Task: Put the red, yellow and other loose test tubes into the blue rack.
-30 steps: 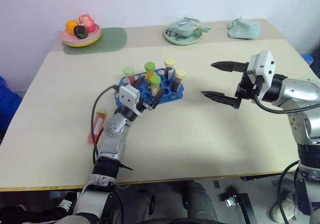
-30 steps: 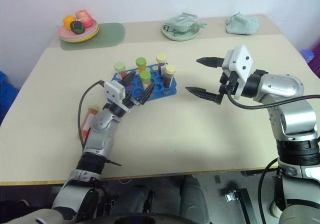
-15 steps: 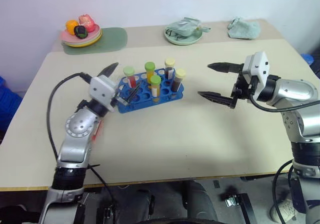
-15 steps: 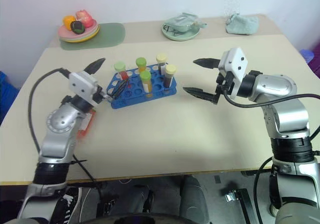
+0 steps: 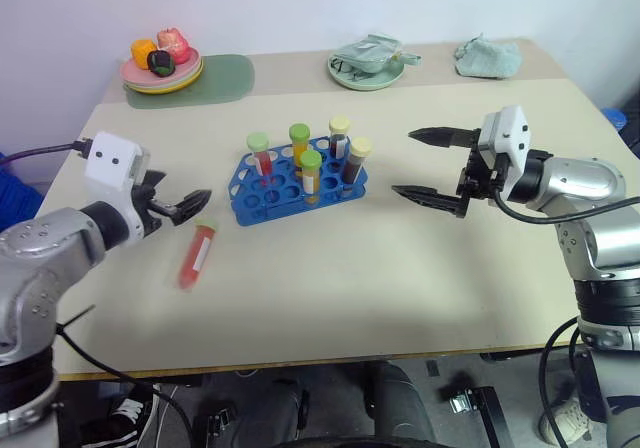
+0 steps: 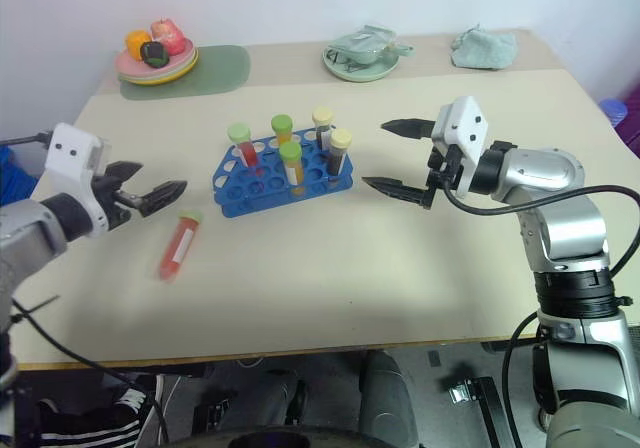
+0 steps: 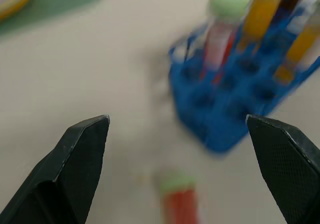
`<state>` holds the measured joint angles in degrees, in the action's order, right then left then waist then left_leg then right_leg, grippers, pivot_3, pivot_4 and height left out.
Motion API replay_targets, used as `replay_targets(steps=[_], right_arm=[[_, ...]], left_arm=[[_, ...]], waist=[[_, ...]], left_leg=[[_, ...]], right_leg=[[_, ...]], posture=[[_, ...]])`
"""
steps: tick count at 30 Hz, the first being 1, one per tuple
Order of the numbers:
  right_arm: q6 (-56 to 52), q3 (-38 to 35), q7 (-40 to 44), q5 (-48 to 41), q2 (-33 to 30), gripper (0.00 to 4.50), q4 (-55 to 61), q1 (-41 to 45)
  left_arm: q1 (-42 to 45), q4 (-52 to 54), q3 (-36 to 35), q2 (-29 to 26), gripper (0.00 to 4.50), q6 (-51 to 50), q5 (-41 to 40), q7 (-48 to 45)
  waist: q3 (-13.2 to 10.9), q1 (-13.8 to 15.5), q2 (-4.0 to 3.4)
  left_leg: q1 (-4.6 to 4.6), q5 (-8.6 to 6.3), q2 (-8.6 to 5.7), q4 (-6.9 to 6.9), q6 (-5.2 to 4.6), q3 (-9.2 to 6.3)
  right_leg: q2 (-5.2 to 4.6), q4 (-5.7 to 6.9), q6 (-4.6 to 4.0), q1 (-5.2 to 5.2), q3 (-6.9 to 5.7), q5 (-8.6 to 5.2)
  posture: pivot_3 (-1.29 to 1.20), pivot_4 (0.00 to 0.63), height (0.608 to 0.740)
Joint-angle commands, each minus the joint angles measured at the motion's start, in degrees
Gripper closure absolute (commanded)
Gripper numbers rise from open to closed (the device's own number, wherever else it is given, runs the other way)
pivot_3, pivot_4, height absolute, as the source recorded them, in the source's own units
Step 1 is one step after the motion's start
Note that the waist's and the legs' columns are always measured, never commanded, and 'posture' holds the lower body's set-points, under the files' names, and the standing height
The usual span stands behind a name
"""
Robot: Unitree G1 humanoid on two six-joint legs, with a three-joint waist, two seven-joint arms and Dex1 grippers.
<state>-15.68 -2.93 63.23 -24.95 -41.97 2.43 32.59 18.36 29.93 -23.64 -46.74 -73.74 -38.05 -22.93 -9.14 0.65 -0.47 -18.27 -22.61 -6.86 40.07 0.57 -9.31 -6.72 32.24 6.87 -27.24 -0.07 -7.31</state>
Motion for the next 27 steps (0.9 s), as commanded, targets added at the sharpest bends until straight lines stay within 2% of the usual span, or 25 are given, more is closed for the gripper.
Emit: replay_targets(steps=[1, 4, 8, 10, 14, 20, 27], right_arm=[[1.60, -0.37, 0.37, 0.07, 0.36, 0.00, 0.25, 1.90], [1.73, -0.35, 0.56, 0.17, 0.44, 0.00, -0.13, 2.22], [1.87, -0.24, 0.50, 0.26, 0.45, 0.00, 0.24, 1.93], [1.69, -0.37, 0.47, 0.15, 0.39, 0.00, 0.50, 1.66], [0.03, -1.34, 2.57, -1.52, -1.43, 0.00, 1.81, -0.16], [-10.70, -4.04, 9.96, -11.84, -8.04, 0.00, 9.59, -5.41], [-14.24, -4.42, 10.60, -14.39, -9.79, 0.00, 13.70, -8.16]], left_arm=[[4.36, -0.47, -1.69, -0.46, 0.03, -13.86, -2.02, 1.73], [4.98, -5.95, -0.85, -3.85, 0.03, -18.62, -7.22, 3.24], [3.80, -14.67, 4.21, -12.40, 0.03, -18.76, -16.21, 5.17], [4.15, -17.81, 6.00, -13.76, 0.03, -18.76, -18.40, 8.09], [9.31, -24.87, 10.67, -11.81, 0.03, -18.76, -23.18, 12.60], [17.05, -30.35, 18.69, -10.66, 0.03, -18.76, -32.48, 20.91], [21.33, -37.02, 23.61, -10.58, 0.03, -18.76, -39.88, 27.60]], waist=[[0.00, 0.01, 0.00], [0.00, -0.16, 0.00], [-0.02, -0.64, 0.00], [-0.03, -0.97, -0.06], [-0.02, -0.64, -0.04], [-0.03, -0.20, -0.05], [-0.03, -0.38, -0.05]], left_leg=[[0.00, 0.00, 0.00, 0.00, 0.00, -0.01], [0.00, 0.00, 0.00, -0.01, 0.01, -0.02], [-0.01, 0.00, 0.05, -0.08, 0.03, -0.04], [-0.02, 0.00, 0.05, -0.10, 0.03, -0.04], [-0.02, 0.00, 0.01, -0.07, 0.03, -0.10], [-0.07, -0.01, -0.01, -0.04, 0.03, -0.10], [-0.02, -0.01, 0.01, -0.03, 0.03, -0.06]], right_leg=[[0.00, 0.00, 0.00, 0.00, 0.00, 0.00], [0.01, 0.04, 0.00, -0.01, -0.01, 0.00], [0.07, 0.08, -0.02, -0.10, 0.00, -0.01], [0.07, 0.08, -0.02, -0.11, 0.00, -0.01], [0.05, 0.07, -0.01, -0.07, -0.01, -0.01], [0.01, 0.06, -0.01, -0.10, -0.02, -0.01], [0.01, 0.07, -0.01, -0.10, 0.01, 0.00]], posture=[[0.00, 0.150, 0.740], [0.00, 0.150, 0.740], [0.00, 0.150, 0.740], [0.00, 0.150, 0.740], [0.00, 0.150, 0.740], [0.00, 0.150, 0.740], [0.00, 0.150, 0.740]])
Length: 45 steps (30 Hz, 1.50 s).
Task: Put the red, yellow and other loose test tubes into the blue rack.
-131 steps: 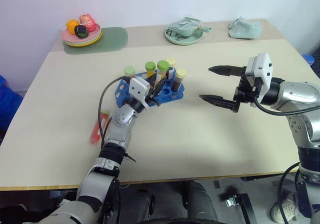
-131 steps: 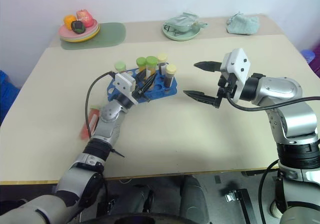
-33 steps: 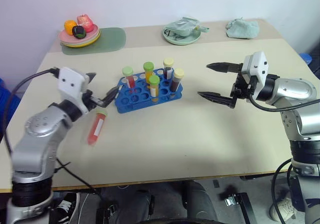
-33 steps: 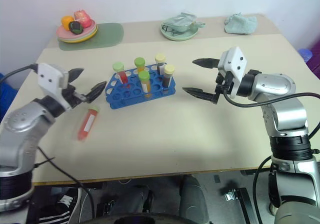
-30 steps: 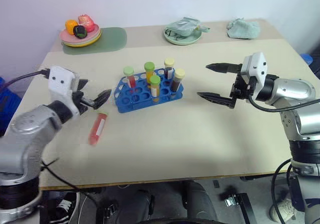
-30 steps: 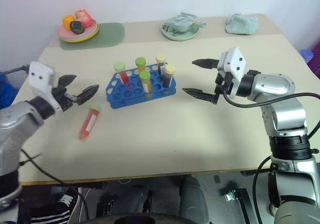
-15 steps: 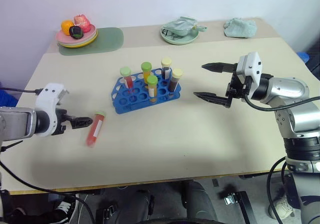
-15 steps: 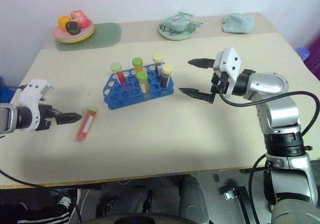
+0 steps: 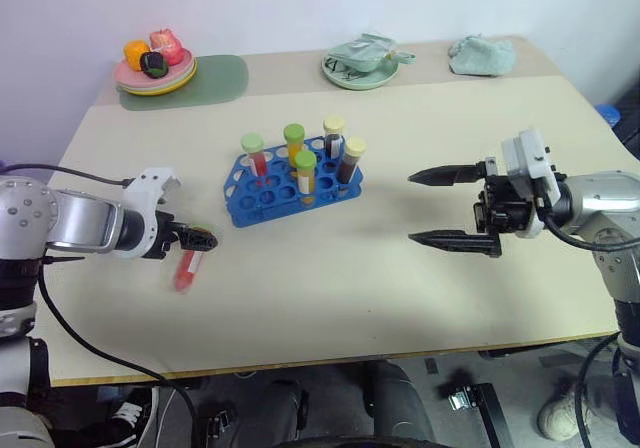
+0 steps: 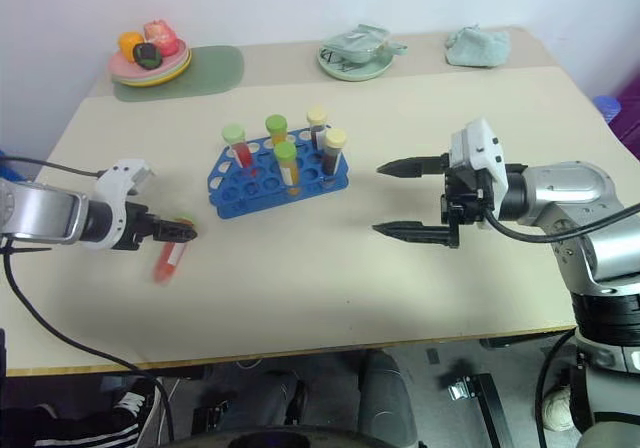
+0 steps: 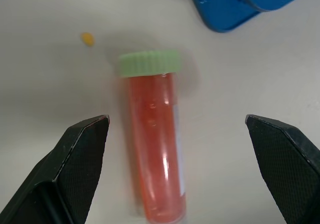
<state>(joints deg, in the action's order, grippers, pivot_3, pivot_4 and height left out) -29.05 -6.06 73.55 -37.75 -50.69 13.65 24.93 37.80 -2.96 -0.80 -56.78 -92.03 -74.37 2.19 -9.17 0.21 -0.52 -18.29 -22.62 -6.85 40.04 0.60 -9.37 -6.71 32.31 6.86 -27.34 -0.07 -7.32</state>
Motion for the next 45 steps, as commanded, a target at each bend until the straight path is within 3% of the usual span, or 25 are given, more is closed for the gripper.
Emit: replay_targets(steps=[1, 9, 18, 21, 27, 33, 35, 39, 45], right_arm=[[-1.40, -1.14, 0.36, -1.71, -1.20, 0.00, 2.68, -0.80], [-1.01, 0.24, -0.23, -0.53, -0.53, 0.00, 2.28, -0.01], [-0.74, -0.06, -1.83, 0.27, -0.56, 0.00, 1.76, 0.22], [-0.42, 0.00, -2.29, 0.80, -0.27, 0.00, 1.57, 0.22], [0.07, 0.34, -2.49, 1.46, -0.06, 0.00, 1.14, 0.40], [0.74, 0.59, -2.45, 2.10, 0.09, 0.00, 0.87, 0.50], [0.94, 0.37, -2.42, 2.23, 0.05, 0.00, 0.81, 0.27], [1.27, 0.14, -2.47, 2.59, 0.26, 0.00, 0.48, 0.12], [1.88, 0.83, -2.32, 3.24, 0.68, 0.00, -0.91, 1.22]], left_arm=[[3.14, -6.81, 1.15, 0.02, 0.03, -0.47, -2.91, 3.04], [10.07, -13.55, 9.85, -0.22, 0.03, -0.47, -5.03, 0.92], [4.36, -9.21, 10.98, -1.29, 0.03, -0.47, -5.96, 2.55], [2.43, -8.66, 9.56, -0.77, 0.84, -0.47, -6.68, 3.78], [1.72, -7.83, 6.95, 0.90, 3.72, -0.47, -3.53, 5.26], [-0.41, -1.48, -1.27, 2.16, 3.79, 1.52, 4.23, 6.99], [-2.05, 2.69, -5.54, 3.06, 3.79, 4.95, 7.66, 9.05], [-8.47, 16.29, -10.80, 4.70, 3.79, 23.20, 20.35, 8.43], [-22.39, 26.86, -14.25, 11.41, 3.79, 55.90, 35.63, -8.46]], waist=[[0.00, 0.13, 0.00], [0.01, 0.39, 0.01], [0.01, 0.10, 0.00], [0.03, 0.03, -0.04], [0.05, 0.46, -0.05], [0.05, 0.50, -0.04], [0.04, 0.49, -0.04], [0.03, 0.51, -0.03], [0.04, 0.59, -0.03]], left_leg=[[0.00, 0.00, -0.01, 0.00, 0.00, 0.00], [-0.01, 0.00, -0.19, 0.07, 0.00, -0.01], [0.01, 0.01, -0.18, 0.05, 0.00, -0.01], [0.03, 0.01, -0.18, 0.04, 0.00, 0.00], [0.04, 0.01, -0.19, 0.06, 0.00, 0.02], [0.06, 0.01, -0.19, 0.07, 0.02, 0.01], [0.06, 0.02, -0.17, 0.07, 0.03, 0.01], [0.00, 0.02, -0.08, 0.04, 0.03, 0.03], [-0.02, 0.02, -0.07, 0.04, 0.03, 0.28]], right_leg=[[0.00, 0.00, 0.00, 0.00, 0.00, 0.00], [-0.06, 0.00, 0.01, 0.02, 0.00, 0.00], [-0.05, 0.00, 0.00, -0.01, 0.00, 0.00], [-0.05, 0.00, 0.00, -0.01, 0.02, 0.00], [-0.06, 0.00, 0.00, 0.03, 0.02, 0.00], [-0.07, 0.02, 0.00, 0.04, 0.02, 0.00], [-0.06, 0.02, 0.00, 0.04, 0.02, 0.00], [-0.07, -0.01, 0.00, 0.01, 0.03, 0.00], [-0.10, -0.10, 0.00, 0.03, 0.02, 0.00]], posture=[[0.00, 0.150, 0.740], [0.00, 0.150, 0.740], [0.00, 0.150, 0.740], [0.00, 0.150, 0.740], [0.00, 0.150, 0.740], [0.00, 0.150, 0.740], [0.00, 0.150, 0.740], [0.00, 0.150, 0.740], [0.00, 0.150, 0.740]])
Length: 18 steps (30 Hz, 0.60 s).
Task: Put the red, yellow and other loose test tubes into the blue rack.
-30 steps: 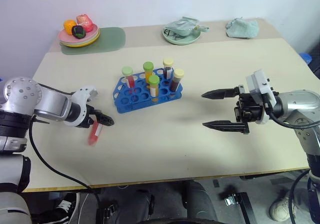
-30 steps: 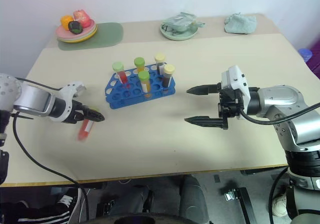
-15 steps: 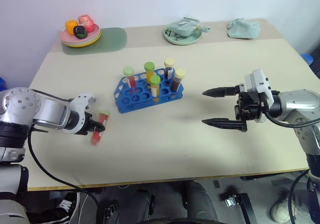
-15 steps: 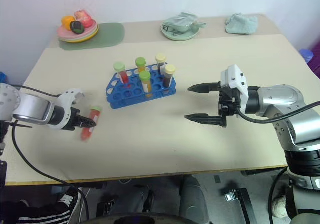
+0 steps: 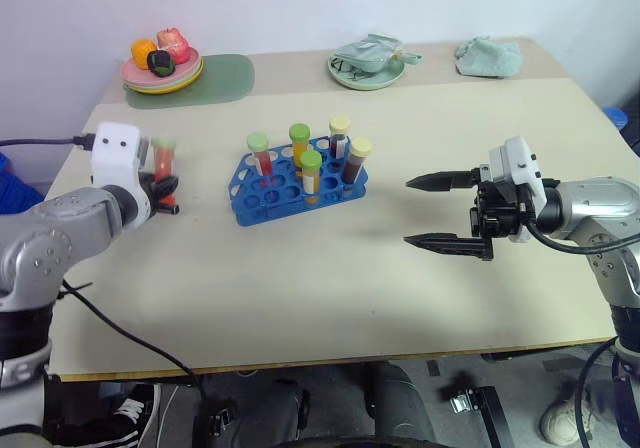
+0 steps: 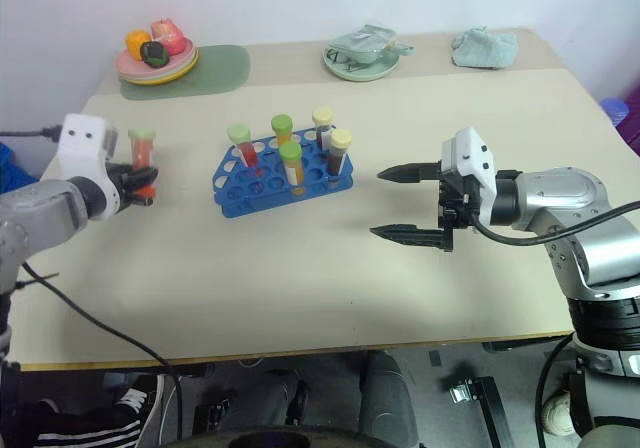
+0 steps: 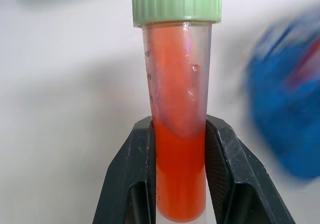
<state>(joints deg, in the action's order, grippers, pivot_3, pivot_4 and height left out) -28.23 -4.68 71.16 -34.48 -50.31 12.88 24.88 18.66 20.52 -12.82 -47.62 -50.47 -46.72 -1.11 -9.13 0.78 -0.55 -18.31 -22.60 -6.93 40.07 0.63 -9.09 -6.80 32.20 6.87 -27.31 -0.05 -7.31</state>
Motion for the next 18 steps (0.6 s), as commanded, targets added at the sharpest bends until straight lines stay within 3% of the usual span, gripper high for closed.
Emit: replay_targets(steps=[1, 9, 15, 18], right_arm=[[1.21, -0.40, 0.13, 0.13, 0.37, 0.00, -0.37, 1.56], [1.29, 0.39, -0.10, 0.83, 0.83, 0.00, -1.60, 3.21], [1.02, -0.13, -0.88, 0.94, 0.30, 0.00, -1.15, 3.27], [0.75, -0.62, -1.23, 0.80, -0.20, 0.00, -0.63, 2.68]], left_arm=[[-4.90, 3.66, -1.62, 3.43, 3.79, 21.06, 10.67, -9.46], [-2.34, -8.91, 7.10, 14.40, 3.79, 52.87, 26.44, -25.55], [3.06, -20.98, 12.64, 24.14, 3.79, 63.30, 34.06, -25.84], [2.83, -22.29, 13.25, 27.67, 3.79, 62.84, 33.33, -25.95]], waist=[[0.00, 0.00, 0.01], [0.02, 0.41, 0.04], [0.04, 0.69, 0.07], [0.04, 0.42, 0.07]], left_leg=[[0.01, 0.00, 0.00, 0.00, 0.00, 0.05], [0.03, -0.01, 0.05, 0.05, -0.04, 0.11], [0.02, -0.02, 0.05, 0.08, -0.06, 0.13], [0.02, -0.02, 0.08, 0.07, -0.06, 0.16]], right_leg=[[0.00, 0.00, 0.00, 0.00, 0.01, 0.00], [0.00, -0.07, -0.04, 0.12, -0.01, 0.04], [0.01, -0.08, -0.04, 0.11, -0.02, 0.05], [0.02, -0.08, -0.04, 0.08, -0.01, 0.05]], posture=[[0.00, 0.150, 0.740], [0.00, 0.150, 0.740], [0.00, 0.150, 0.740], [0.00, 0.150, 0.740]])
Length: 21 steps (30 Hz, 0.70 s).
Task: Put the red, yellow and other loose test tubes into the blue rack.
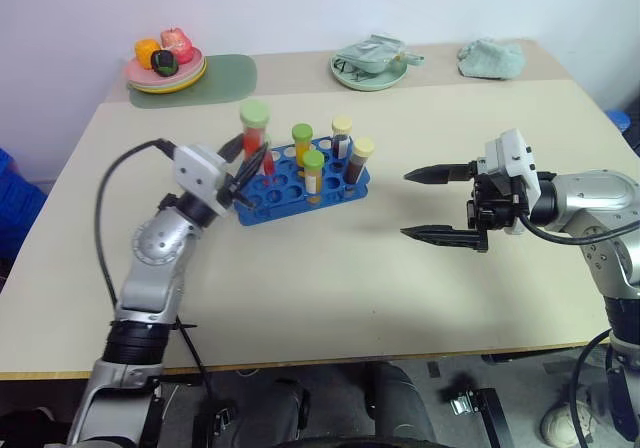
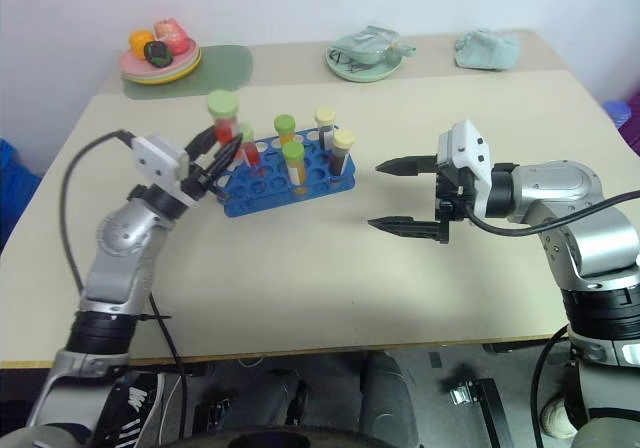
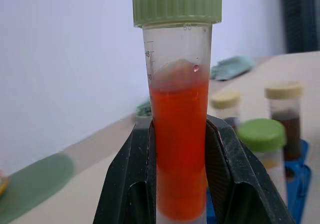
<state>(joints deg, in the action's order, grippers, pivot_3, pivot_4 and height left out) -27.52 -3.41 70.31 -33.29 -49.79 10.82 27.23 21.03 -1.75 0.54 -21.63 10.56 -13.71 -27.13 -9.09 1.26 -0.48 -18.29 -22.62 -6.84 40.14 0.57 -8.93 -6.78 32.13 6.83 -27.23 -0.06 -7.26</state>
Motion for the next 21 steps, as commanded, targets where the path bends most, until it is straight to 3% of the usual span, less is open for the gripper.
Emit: replay_targets(steps=[1, 21], right_arm=[[-0.12, -2.12, -0.46, -0.51, -0.97, 0.00, 1.68, 0.02], [0.14, -3.06, -2.11, -0.06, -1.45, 0.00, 2.44, -0.75]], left_arm=[[0.20, -0.18, 0.18, 2.44, 3.79, 1.73, 0.66, 0.08], [-1.33, -9.11, -0.16, 6.13, 3.79, 6.53, 4.27, -0.81]], waist=[[0.00, -0.25, 0.00], [0.00, -0.35, 0.00]], left_leg=[[0.00, 0.00, 0.01, 0.00, 0.00, -0.01], [0.02, 0.00, 0.00, 0.01, -0.01, -0.01]], right_leg=[[0.00, 0.00, 0.00, 0.00, 0.00, 0.00], [0.00, 0.01, 0.00, 0.02, 0.00, 0.00]], posture=[[0.00, 0.150, 0.740], [0.00, 0.150, 0.740]])
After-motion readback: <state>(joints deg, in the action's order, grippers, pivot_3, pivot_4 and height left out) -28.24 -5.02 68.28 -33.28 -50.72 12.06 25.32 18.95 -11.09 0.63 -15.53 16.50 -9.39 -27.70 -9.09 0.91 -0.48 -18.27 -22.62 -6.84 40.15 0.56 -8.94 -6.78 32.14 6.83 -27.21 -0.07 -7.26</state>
